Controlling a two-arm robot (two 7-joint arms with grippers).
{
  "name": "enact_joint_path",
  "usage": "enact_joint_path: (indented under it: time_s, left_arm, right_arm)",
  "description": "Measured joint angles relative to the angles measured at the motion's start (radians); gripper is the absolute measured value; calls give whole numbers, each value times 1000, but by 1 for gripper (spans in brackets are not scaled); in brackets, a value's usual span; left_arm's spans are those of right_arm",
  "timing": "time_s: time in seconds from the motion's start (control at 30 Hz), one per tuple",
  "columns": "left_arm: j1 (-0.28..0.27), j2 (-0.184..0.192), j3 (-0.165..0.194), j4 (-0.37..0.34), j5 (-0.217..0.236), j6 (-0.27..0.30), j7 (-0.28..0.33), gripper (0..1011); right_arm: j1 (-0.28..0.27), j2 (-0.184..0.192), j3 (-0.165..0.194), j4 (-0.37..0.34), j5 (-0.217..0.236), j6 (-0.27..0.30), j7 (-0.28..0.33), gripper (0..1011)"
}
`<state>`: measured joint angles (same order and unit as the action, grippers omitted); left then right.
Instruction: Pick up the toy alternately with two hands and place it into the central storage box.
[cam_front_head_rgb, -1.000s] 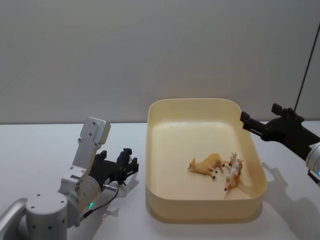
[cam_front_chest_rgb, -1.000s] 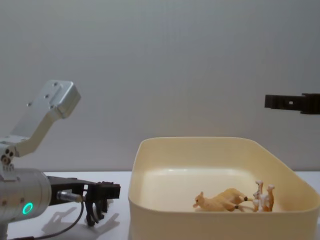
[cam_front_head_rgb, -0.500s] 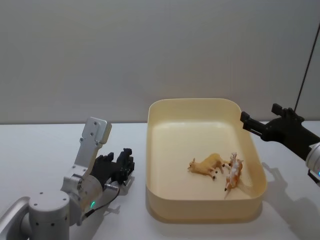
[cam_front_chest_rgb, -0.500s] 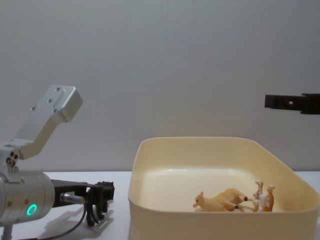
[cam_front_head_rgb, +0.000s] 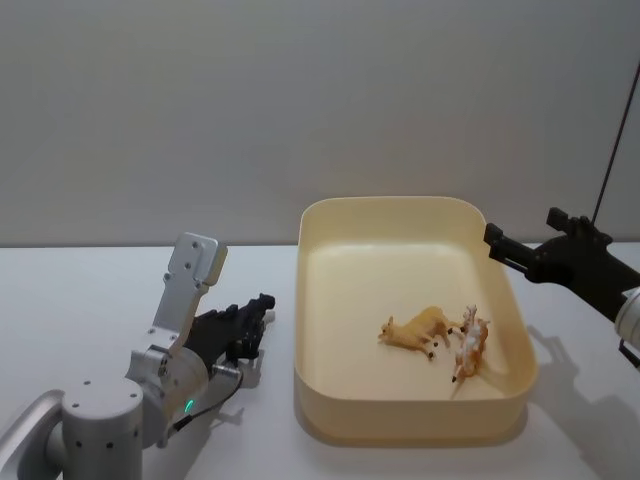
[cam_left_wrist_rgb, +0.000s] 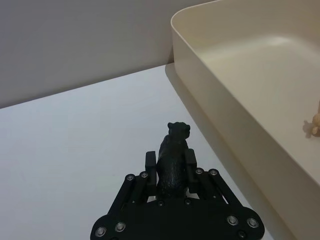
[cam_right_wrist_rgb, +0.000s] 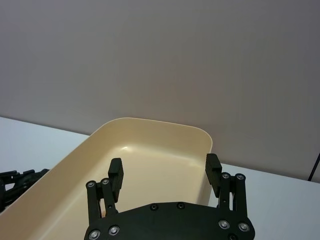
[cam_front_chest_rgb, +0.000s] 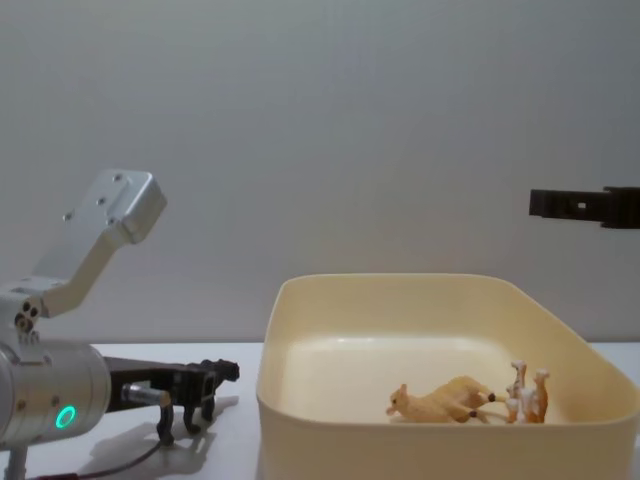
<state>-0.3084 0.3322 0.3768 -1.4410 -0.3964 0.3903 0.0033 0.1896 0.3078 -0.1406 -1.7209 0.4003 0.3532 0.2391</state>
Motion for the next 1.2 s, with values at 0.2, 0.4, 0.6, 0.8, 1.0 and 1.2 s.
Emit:
enact_joint_path:
  time_s: [0.2,0.4,0.6,0.8,1.0,1.2]
  left_arm:
    - [-9,-2,-5,0,17,-17,0,302]
    - [-23,-4,-12,-1,38,-39,3,302]
    - [-52,-11,-23,-10,66,-73,7,302]
    - [-80,-19,-31,-14,82,-98,-12,302]
    - [-115,-30,-38,-10,89,-121,-63,302]
    - [-150,-41,-42,4,91,-139,-137,302]
  right_arm:
    - [0,0,0,0,0,0,0,1001]
    - [0,0,0,0,0,0,0,1001]
    - [0,0,0,0,0,0,0,1001]
    - [0,0,0,0,0,0,0,1001]
    - [0,0,0,0,0,0,0,1001]
    - [0,0,0,0,0,0,0,1001]
